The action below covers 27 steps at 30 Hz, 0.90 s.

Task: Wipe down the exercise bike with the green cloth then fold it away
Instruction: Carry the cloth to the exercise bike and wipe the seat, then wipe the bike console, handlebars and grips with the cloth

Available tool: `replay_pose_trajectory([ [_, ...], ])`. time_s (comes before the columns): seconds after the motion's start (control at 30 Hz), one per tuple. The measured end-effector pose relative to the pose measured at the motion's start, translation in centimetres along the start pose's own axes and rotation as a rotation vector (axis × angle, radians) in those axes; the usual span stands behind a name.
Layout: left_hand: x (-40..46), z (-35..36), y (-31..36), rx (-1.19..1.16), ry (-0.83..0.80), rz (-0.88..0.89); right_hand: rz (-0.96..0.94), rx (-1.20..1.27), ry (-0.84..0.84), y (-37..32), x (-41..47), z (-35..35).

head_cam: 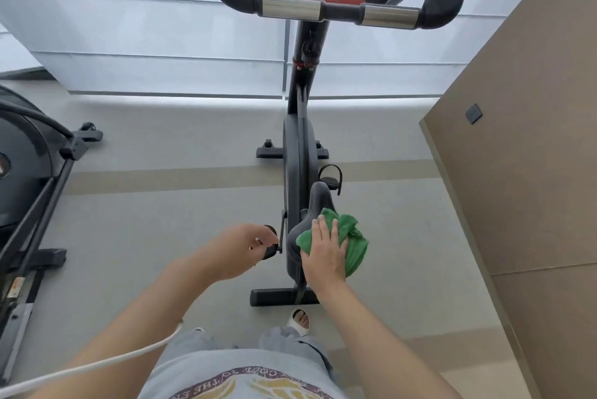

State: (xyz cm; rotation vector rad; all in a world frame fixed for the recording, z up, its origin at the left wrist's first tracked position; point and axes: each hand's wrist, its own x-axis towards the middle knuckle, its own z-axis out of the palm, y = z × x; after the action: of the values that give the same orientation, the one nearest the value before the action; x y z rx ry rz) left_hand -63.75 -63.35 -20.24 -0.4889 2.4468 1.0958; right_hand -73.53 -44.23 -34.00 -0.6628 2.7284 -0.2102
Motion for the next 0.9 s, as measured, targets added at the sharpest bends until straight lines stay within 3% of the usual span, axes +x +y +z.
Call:
replay_pose_trajectory([
  [0.13,-2.0,-1.9,-3.9,0.008,-0.007,0.024,-0.137,0.012,-0.002,-5.3,-1.9,2.2],
  [0.27,-4.0,-4.6,-8.3,-0.020,-0.003,0.059,-0.176,0.210,-0.354,-12.4,-3.2,1.5],
  [0.53,-8.1,-11.9,-16.2,-0.104,0.153,0.049,-0.154,0.416,-0.241,-24.5,-4.2,-1.6],
  [0.9,-8.2,-15.9,-18.1,-0.226,0.242,0.086,-0.312,0.480,-0.091,-30.4,-1.2,-6.6],
])
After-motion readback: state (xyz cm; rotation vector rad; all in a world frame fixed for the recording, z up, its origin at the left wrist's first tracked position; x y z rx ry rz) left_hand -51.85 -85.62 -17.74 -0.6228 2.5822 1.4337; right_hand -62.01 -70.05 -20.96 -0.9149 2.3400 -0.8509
